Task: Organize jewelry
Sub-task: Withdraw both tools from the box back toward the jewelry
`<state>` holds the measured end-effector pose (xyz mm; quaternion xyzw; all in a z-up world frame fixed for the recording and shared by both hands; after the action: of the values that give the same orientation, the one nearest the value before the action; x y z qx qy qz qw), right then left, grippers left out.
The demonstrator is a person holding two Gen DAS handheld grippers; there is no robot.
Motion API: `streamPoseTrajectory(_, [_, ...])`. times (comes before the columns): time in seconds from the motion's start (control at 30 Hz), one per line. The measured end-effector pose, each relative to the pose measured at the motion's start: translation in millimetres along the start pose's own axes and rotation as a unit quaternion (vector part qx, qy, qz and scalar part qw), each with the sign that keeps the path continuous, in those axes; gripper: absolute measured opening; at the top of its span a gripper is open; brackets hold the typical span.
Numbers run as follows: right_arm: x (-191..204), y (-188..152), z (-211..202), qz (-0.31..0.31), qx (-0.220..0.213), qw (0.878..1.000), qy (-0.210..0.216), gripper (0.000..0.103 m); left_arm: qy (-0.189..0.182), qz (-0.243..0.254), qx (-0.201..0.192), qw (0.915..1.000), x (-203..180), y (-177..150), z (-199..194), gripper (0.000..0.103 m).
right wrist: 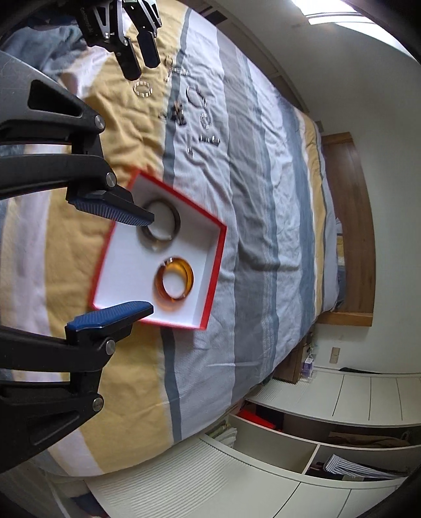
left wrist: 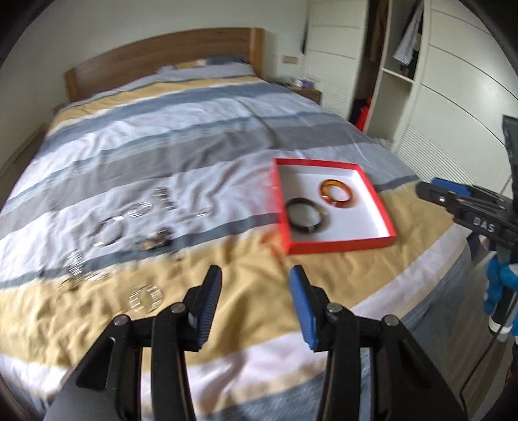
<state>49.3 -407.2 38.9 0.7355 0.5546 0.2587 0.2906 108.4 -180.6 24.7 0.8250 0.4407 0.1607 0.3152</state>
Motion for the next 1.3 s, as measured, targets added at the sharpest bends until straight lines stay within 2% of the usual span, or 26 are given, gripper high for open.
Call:
streamPoseTrajectory(0.17, [39.7, -12.9, -46.0, -0.01, -0.025, 1.0, 0.013, 0.046, 0.032, -0.046, -0.023, 0.9982, 55.1, -31.6, -50.0, 0.042])
streamPoseTrajectory(0.4, [80.0, -21.2, -90.0, -0.027, -0.054, 0.998, 0.032, 0.042, 0.08, -0.12, -0.048, 0.9884, 129.3, -78.3, -105.8, 0.042])
streamPoseTrajectory(0.5, [95.3, -23.0, -98.7, -0.039, -0.061, 0.997, 0.039, 0.038, 0.089, -0.141, -0.054, 0.9844, 148.3, -94.1, -120.3, 0.041])
streamPoseTrajectory(0.63, [112.0, -22.6, -101.6, -0.043, -0.066, 0.996, 0.053, 0.029, 0.092, -0.142, -0.059, 0.9839, 151.9, -104.2, -126.1, 0.041])
streamPoseTrajectory(0.73, [122.0, -22.5, -95.7, -0.05, -0.062, 0.995, 0.06, 0.022, 0.08, -0.138, -0.057, 0.9855, 151.2, -106.6, -121.9, 0.041])
streamPoseTrajectory(0.93, [134.3, -23.4, -63.4, -0.061, -0.036, 0.995, 0.073, 0.021, 0.054, -0.149, -0.036, 0.9867, 153.2, -105.7, -86.9, 0.041])
streamPoseTrajectory(1.3, [172.3, -27.0, 55.5, -0.084, 0.03, 0.988, 0.122, 0.021, 0.002, -0.171, 0.022, 0.985, 164.3, -97.9, 18.2, 0.041])
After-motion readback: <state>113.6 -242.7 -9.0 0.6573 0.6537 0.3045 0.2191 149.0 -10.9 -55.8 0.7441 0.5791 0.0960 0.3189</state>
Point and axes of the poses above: each gripper's, at about its wrist camera, not at the fingertips, and z roughly the way its jaws point, x to its left, y to its top, the point moved 2 cm from there along z, roughly the way its jaws point, and after that the axes turned 2 degrees about z, right-handed, at the moved point
